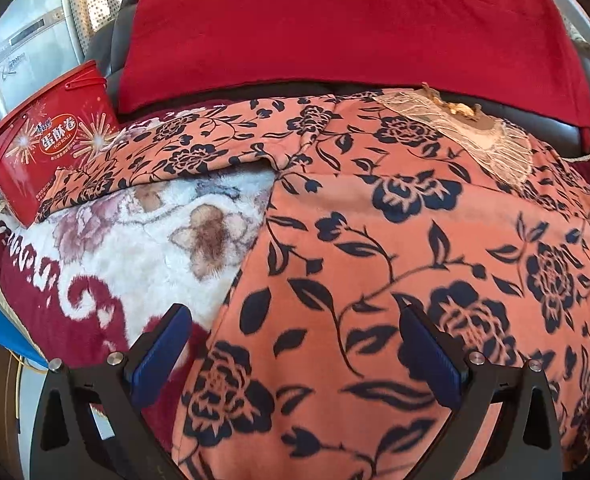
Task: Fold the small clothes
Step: 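Grasp the sleeve cuff with the right gripper and fold it across the blouse body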
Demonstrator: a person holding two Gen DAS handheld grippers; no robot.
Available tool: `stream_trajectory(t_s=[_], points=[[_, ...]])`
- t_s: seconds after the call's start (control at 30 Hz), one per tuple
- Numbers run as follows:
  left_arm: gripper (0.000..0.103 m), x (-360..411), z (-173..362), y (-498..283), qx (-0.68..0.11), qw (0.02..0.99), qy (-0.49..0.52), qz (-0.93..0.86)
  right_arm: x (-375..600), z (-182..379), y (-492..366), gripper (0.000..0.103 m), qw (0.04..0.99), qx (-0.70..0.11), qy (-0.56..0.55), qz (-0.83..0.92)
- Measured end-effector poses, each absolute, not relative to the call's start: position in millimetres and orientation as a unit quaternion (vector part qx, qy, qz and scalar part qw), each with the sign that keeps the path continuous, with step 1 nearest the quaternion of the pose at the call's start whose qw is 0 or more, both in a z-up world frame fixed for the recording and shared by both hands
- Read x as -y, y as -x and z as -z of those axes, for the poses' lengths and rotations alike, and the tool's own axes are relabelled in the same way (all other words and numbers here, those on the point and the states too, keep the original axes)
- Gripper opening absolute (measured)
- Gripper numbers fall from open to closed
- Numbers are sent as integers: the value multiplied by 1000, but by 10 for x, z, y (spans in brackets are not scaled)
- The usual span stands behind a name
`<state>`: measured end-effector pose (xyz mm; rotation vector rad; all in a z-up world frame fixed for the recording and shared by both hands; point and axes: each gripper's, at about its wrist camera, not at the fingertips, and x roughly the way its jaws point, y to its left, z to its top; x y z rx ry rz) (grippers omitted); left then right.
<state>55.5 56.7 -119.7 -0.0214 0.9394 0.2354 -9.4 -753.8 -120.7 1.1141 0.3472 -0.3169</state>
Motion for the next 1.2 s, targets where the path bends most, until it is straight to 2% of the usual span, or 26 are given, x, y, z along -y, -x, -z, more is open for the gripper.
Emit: stream_trajectory(t_s=[0.03,0.1,0.3,0.33,0.37,0.4,0.5,0.6,0.73,0.87,0.97,1.03,1.07,1.13,1.17,1.2], points=[[103,-579,1206,-583,-451,885,12,-116,7674,1223,42,88,818,-159,-531,157],[103,-611,1227,-646,-451,884,19,-122,7818,1257,-134,77,813,-175,-531,162],[103,-616,1285,-789,-455,882,22,-123,7955,1289,-555,74,812,-214,-515,174],[103,-606,1291,-796,-454,883,19,-121,7974,1297,-629,71,809,-233,-507,185],[103,-600,1296,-797,-453,883,17,-120,7961,1339,-641,50,807,-249,-497,197],[103,-600,1303,-797,-451,884,16,-119,7965,1359,-683,16,808,-266,-480,216],[103,-647,1319,-776,-447,887,20,-117,7895,1232,-817,8,818,-294,-422,259],[103,-747,1340,-749,-438,891,32,-115,7524,796,-1001,7,860,-294,-331,254],[103,-914,1411,-720,-424,897,56,-116,6595,42,-1235,7,919,-262,-239,170],[103,-1069,1518,-668,-416,898,75,-123,5173,-489,-1403,7,956,-229,-181,31],[103,-1178,1490,-657,-406,900,109,-118,4061,-439,-1420,7,958,-232,-152,-67],[103,-1228,1491,-660,-406,898,123,-114,3425,-198,-1453,8,950,-252,-145,-115],[103,-1251,1496,-661,-407,897,129,-110,3122,32,-1505,11,942,-276,-141,-129],[103,-1283,1499,-656,-408,897,136,-103,2647,527,-1663,56,920,-350,-106,-144],[103,-1296,1495,-649,-407,897,139,-100,2441,871,-1742,89,900,-398,-87,-153],[103,-1311,1489,-640,-406,898,142,-94,2347,1127,-1751,87,889,-426,-77,-151]])
